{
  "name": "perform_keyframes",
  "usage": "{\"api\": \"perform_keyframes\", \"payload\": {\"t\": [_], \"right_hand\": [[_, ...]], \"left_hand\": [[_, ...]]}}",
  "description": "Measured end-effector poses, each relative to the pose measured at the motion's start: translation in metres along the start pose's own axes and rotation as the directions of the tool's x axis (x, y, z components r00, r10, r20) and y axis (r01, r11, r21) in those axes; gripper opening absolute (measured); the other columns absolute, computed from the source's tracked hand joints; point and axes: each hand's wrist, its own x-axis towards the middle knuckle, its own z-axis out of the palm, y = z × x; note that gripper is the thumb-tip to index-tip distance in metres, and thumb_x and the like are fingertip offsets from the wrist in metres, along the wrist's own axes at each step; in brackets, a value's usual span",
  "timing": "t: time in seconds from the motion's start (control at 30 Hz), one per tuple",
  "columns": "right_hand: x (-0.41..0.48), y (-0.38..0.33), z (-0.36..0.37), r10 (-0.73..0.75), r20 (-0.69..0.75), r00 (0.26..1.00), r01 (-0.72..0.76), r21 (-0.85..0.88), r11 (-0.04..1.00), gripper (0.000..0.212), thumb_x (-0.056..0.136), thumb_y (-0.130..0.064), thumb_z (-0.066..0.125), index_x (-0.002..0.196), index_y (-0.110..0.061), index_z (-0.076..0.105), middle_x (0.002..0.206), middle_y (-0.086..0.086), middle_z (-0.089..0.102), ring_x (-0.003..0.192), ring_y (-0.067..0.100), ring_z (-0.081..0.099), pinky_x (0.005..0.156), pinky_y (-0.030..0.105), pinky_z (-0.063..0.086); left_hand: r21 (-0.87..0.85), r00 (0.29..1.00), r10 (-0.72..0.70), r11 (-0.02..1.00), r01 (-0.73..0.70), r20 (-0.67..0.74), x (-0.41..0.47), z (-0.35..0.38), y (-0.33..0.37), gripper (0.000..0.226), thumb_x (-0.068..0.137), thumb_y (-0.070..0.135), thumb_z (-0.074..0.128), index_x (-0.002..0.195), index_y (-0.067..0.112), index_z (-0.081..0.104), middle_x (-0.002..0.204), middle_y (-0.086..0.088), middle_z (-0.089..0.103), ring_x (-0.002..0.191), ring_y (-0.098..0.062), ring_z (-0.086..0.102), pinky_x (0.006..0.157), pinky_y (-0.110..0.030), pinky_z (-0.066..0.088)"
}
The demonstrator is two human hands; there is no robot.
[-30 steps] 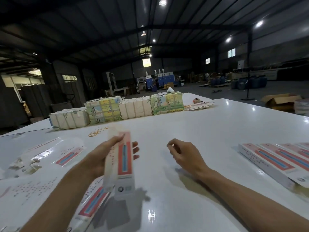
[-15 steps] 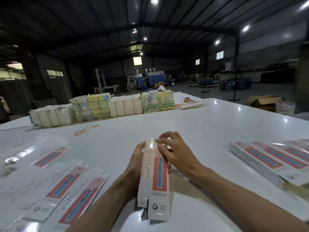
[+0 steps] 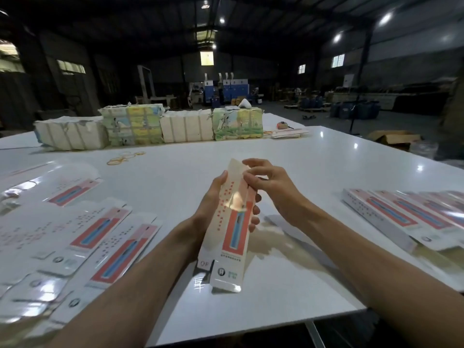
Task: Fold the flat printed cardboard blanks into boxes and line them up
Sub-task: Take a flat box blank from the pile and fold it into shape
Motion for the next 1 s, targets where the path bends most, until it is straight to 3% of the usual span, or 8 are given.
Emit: {"api": "perform_keyframes", "payload": {"t": [0.1,0.27,0.47,0.6,0.67,0.77,0.87,1.0], "right_hand": [[-0.003,-0.001,0.000,0.027,0.066,0.997,-0.037,0.163,0.986,0.020,0.099,-0.018,0.069,0.092,-0.003,0.081,0.139,-0.001,0.060,0.114,0.026,0.065,0.097,0.045,0.057],[-0.012,-0.005,0.005,0.031,0.233,0.972,-0.121,0.384,0.915,0.034,0.095,-0.027,0.071,0.103,0.006,0.075,0.148,0.006,0.055,0.109,0.028,0.059,0.086,0.035,0.053],[-0.005,0.004,0.006,0.045,-0.078,0.996,-0.035,0.132,0.991,0.025,0.102,-0.022,0.066,0.095,-0.002,0.079,0.134,-0.003,0.062,0.117,0.027,0.067,0.094,0.041,0.059],[-0.003,0.005,0.004,-0.023,-0.218,0.976,0.007,-0.073,0.997,0.020,0.103,-0.027,0.066,0.102,-0.008,0.073,0.132,-0.011,0.053,0.105,0.019,0.070,0.063,0.025,0.061],[-0.003,0.006,0.004,-0.083,-0.237,0.968,0.054,-0.125,0.991,0.020,0.102,-0.027,0.067,0.101,-0.008,0.071,0.131,-0.010,0.050,0.105,0.016,0.068,0.060,0.023,0.060],[-0.003,0.004,0.006,-0.064,-0.227,0.972,0.047,-0.076,0.996,0.021,0.103,-0.026,0.065,0.099,-0.007,0.072,0.132,-0.010,0.053,0.107,0.018,0.067,0.067,0.026,0.063],[-0.004,-0.002,0.006,-0.026,-0.171,0.985,0.035,0.052,0.998,0.024,0.105,-0.024,0.061,0.096,-0.007,0.076,0.135,-0.007,0.056,0.115,0.021,0.066,0.082,0.026,0.062],[-0.004,-0.006,0.007,0.012,-0.115,0.993,0.011,0.203,0.979,0.027,0.105,-0.021,0.060,0.103,0.000,0.076,0.141,0.003,0.057,0.127,0.031,0.060,0.112,0.049,0.050]], "left_hand": [[0.058,1.000,-0.011,0.998,0.009,0.024,0.000,0.003,0.002,0.073,0.103,0.069,0.028,0.123,0.005,0.057,0.098,-0.019,0.067,0.078,-0.032,0.069,0.069,-0.040,0.060],[0.055,0.997,-0.041,0.998,0.037,0.071,-0.005,0.008,0.002,0.069,0.097,0.072,0.039,0.113,0.007,0.057,0.091,-0.015,0.067,0.071,-0.026,0.069,0.066,-0.036,0.060],[-0.056,0.995,-0.096,0.994,0.097,0.009,-0.008,0.010,0.000,0.083,0.096,0.079,0.037,0.136,0.008,0.056,0.110,-0.019,0.069,0.087,-0.035,0.073,0.075,-0.045,0.061],[-0.118,0.981,-0.164,0.977,0.176,0.105,-0.010,0.017,0.004,0.072,0.100,0.075,0.034,0.144,0.020,0.052,0.130,-0.018,0.071,0.118,-0.045,0.069,0.092,-0.055,0.060],[-0.139,0.981,-0.173,0.973,0.184,0.084,-0.009,0.017,0.006,0.075,0.102,0.073,0.031,0.144,0.016,0.054,0.126,-0.016,0.072,0.113,-0.039,0.071,0.096,-0.053,0.059],[-0.068,0.986,-0.160,0.985,0.157,-0.037,-0.004,0.018,0.003,0.082,0.100,0.076,0.027,0.132,0.009,0.060,0.103,-0.017,0.072,0.081,-0.030,0.072,0.078,-0.043,0.062],[0.007,0.990,-0.126,0.992,0.127,-0.069,-0.001,0.018,0.003,0.081,0.098,0.078,0.027,0.121,0.009,0.062,0.092,-0.013,0.071,0.068,-0.025,0.068,0.067,-0.036,0.062],[-0.016,0.980,-0.159,0.987,0.158,-0.118,0.002,0.024,0.003,0.073,0.098,0.079,0.029,0.104,0.011,0.056,0.071,-0.005,0.060,0.051,-0.013,0.053,0.052,-0.024,0.052]]}}
